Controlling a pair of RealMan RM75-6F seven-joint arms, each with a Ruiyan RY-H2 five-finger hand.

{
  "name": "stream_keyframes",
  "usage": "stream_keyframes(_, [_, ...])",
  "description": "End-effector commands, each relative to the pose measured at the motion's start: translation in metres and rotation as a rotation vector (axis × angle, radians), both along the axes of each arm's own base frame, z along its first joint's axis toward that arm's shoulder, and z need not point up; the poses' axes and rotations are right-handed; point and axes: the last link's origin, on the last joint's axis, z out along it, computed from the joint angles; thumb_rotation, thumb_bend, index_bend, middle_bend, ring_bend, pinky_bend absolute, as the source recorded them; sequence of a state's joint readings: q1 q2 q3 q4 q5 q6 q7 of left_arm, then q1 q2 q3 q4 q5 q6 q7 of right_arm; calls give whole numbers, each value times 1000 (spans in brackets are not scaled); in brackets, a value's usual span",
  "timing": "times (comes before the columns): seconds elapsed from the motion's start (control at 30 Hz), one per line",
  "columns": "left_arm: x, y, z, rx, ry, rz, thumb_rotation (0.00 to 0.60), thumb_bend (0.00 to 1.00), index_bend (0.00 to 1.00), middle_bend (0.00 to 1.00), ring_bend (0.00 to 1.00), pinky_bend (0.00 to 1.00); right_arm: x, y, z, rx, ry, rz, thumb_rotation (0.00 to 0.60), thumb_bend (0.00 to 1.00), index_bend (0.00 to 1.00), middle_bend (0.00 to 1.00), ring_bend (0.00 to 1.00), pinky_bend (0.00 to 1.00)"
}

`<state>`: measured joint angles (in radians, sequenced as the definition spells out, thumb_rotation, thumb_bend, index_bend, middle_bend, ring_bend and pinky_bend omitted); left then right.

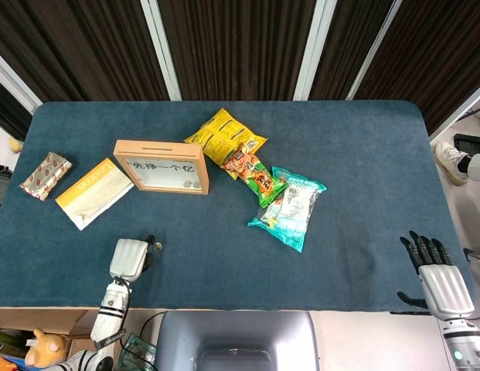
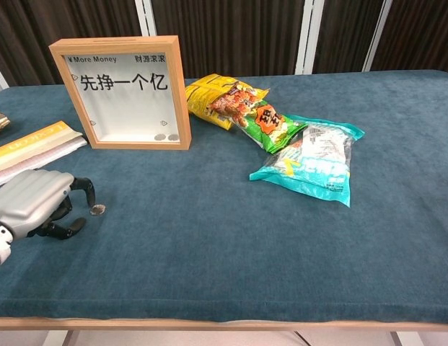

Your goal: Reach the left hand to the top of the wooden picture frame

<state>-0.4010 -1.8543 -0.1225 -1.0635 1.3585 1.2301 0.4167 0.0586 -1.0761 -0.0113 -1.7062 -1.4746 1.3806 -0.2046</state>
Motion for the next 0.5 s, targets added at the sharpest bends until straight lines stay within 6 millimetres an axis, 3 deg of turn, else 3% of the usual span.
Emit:
stream_keyframes(0.03, [0, 1, -1, -1, 4, 2, 600, 346, 463, 1000, 1000, 1000, 0, 0, 0, -1, 0, 0, 600, 173, 0, 0, 0, 0])
stream_keyframes(0.5, [7, 1, -5, 1, 12, -11, 600, 348, 444, 1000, 1000, 1000, 0, 0, 1, -3, -1, -1, 600, 173, 0, 0, 0, 0])
